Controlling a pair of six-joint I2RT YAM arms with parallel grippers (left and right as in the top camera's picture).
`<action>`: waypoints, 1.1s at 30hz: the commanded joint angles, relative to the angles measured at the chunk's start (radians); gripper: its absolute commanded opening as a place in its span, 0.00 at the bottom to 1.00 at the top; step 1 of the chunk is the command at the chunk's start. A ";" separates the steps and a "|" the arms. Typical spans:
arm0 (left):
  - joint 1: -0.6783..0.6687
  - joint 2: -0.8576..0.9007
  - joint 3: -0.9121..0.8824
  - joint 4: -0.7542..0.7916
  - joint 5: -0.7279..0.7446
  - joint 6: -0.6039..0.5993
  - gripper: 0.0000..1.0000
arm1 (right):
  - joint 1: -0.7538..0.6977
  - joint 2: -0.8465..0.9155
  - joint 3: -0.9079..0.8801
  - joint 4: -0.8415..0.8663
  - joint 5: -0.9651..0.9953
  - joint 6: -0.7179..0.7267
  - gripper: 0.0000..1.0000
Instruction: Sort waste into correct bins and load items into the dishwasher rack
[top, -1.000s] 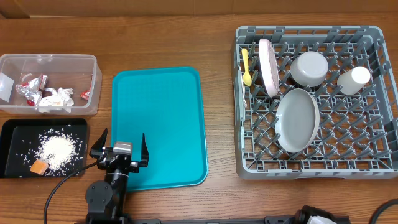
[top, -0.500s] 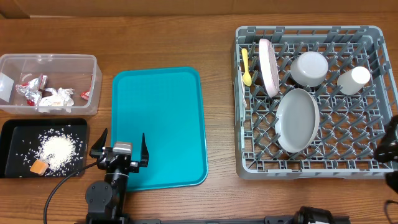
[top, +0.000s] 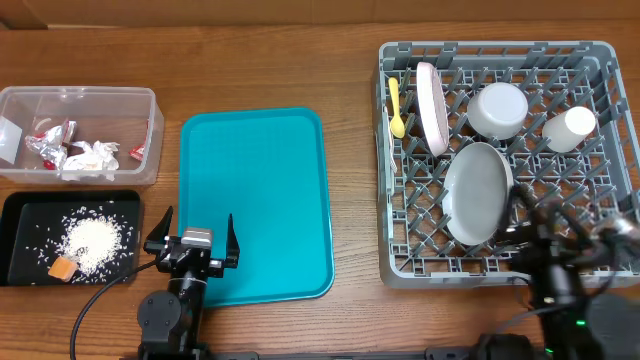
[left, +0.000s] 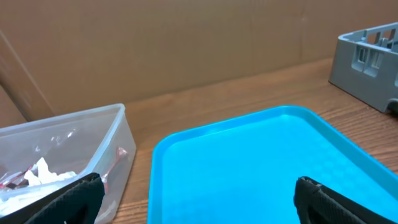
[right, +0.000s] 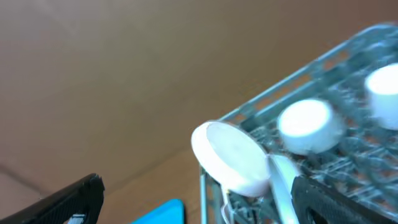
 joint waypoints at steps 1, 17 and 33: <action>0.007 -0.011 -0.004 0.001 0.014 0.011 1.00 | 0.038 -0.106 -0.202 0.158 -0.069 -0.003 1.00; 0.007 -0.011 -0.004 0.001 0.014 0.011 1.00 | 0.040 -0.243 -0.557 0.426 0.060 -0.142 1.00; 0.007 -0.011 -0.004 0.001 0.014 0.011 1.00 | 0.044 -0.243 -0.646 0.469 0.079 -0.187 1.00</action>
